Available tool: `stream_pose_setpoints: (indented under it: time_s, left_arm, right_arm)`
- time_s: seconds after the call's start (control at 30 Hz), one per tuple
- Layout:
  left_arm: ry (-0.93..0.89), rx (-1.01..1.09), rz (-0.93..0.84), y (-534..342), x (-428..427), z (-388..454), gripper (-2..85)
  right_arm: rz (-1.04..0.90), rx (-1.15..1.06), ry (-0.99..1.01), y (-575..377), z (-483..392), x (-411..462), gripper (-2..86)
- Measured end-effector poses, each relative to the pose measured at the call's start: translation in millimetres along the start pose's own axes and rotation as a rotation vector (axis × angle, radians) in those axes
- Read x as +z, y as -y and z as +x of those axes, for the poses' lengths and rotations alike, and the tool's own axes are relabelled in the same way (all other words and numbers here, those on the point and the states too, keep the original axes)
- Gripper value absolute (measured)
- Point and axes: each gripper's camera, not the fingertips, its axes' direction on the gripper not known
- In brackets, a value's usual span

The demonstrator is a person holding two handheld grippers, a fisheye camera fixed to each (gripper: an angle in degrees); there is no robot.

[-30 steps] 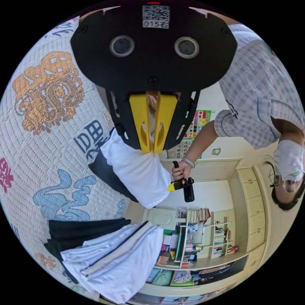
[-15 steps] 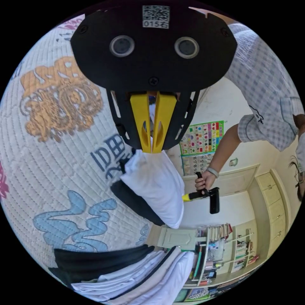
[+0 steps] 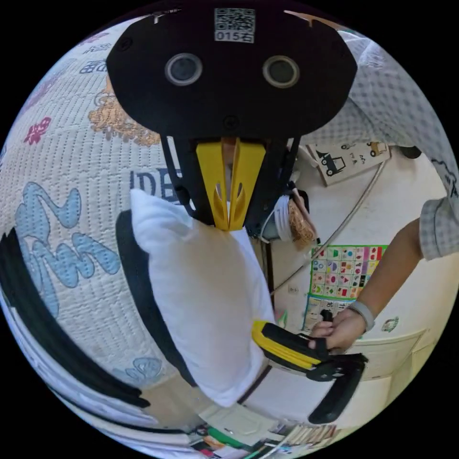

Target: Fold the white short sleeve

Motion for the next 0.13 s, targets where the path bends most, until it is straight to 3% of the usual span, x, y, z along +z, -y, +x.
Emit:
stream_pose_setpoints:
  time_s: [0.13]
  left_arm:
    - [-0.023,0.024,0.11,0,-9,-4,0.0]
  right_arm:
    - [0.171,-0.127,-0.069,-28,-43,-41,1.9]
